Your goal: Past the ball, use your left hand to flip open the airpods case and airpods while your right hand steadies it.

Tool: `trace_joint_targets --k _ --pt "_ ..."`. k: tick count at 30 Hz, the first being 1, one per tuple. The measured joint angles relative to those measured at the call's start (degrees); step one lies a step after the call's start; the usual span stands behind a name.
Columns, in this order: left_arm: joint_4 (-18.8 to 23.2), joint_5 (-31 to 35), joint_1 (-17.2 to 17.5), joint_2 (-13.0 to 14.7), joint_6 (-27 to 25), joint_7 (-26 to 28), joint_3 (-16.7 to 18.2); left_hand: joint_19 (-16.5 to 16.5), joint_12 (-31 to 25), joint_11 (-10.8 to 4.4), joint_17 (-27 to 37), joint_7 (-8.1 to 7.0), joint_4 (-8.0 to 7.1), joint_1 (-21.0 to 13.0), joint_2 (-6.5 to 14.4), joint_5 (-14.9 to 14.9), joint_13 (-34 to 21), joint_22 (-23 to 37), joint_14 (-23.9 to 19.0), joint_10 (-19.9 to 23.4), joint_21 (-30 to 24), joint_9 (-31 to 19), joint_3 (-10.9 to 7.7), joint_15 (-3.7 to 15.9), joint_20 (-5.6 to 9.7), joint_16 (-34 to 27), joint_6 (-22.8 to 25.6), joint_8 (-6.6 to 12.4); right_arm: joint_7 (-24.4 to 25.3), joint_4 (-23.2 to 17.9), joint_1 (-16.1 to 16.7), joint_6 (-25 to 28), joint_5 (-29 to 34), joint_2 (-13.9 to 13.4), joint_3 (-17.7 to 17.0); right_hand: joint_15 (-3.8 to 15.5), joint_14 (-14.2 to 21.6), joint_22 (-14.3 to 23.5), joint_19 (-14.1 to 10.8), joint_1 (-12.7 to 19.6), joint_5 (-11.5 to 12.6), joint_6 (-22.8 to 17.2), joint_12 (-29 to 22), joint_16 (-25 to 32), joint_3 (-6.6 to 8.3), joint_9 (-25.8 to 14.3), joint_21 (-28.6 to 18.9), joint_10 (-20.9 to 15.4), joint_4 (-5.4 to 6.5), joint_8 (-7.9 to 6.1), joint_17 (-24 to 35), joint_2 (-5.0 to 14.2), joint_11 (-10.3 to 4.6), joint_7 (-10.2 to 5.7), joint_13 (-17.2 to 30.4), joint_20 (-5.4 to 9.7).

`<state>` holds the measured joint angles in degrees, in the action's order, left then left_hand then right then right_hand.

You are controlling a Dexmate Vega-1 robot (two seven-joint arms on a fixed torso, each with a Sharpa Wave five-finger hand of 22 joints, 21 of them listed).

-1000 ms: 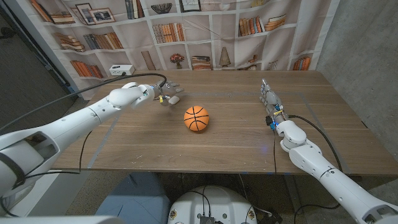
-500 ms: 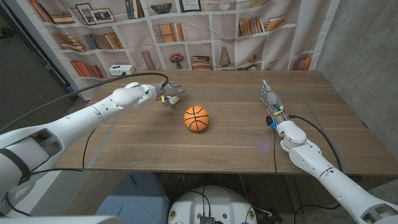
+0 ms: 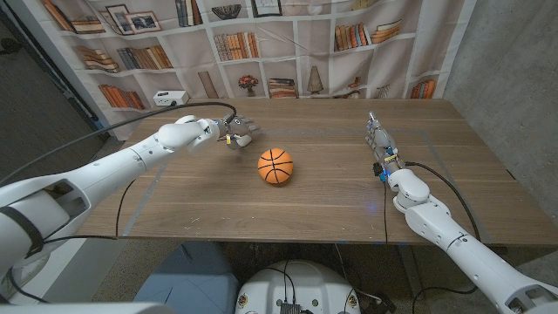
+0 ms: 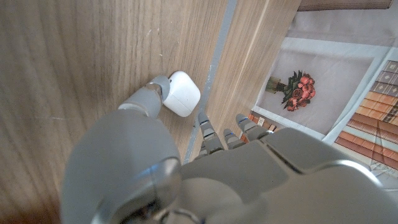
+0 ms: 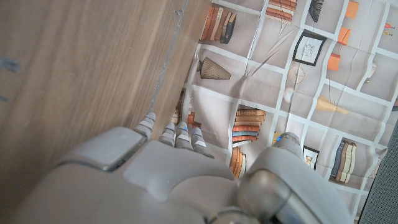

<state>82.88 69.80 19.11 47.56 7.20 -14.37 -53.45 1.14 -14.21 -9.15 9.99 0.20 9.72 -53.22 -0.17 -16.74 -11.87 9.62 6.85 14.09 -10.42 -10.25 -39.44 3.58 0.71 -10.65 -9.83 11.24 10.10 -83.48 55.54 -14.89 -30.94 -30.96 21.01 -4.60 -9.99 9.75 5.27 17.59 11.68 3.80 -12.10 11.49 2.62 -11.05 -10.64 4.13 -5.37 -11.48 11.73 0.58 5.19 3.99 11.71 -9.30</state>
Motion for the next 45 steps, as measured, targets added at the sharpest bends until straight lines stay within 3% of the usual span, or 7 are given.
trace_joint_targets --k 45 --pt "-2.72 0.22 -1.79 -1.14 0.18 -0.21 -2.38 0.2 -0.42 -0.17 0.0 -0.01 -0.24 0.0 0.0 0.22 -0.26 0.0 -0.92 0.76 0.0 0.0 -0.23 0.11 -0.2 0.0 0.0 0.0 0.1 1.26 -0.92 0.56 0.1 0.31 0.41 0.0 0.0 0.0 0.0 0.22 0.0 0.0 0.0 0.0 -0.08 0.0 0.0 0.0 -0.41 0.0 0.01 0.21 0.0 0.01 0.0 0.0"
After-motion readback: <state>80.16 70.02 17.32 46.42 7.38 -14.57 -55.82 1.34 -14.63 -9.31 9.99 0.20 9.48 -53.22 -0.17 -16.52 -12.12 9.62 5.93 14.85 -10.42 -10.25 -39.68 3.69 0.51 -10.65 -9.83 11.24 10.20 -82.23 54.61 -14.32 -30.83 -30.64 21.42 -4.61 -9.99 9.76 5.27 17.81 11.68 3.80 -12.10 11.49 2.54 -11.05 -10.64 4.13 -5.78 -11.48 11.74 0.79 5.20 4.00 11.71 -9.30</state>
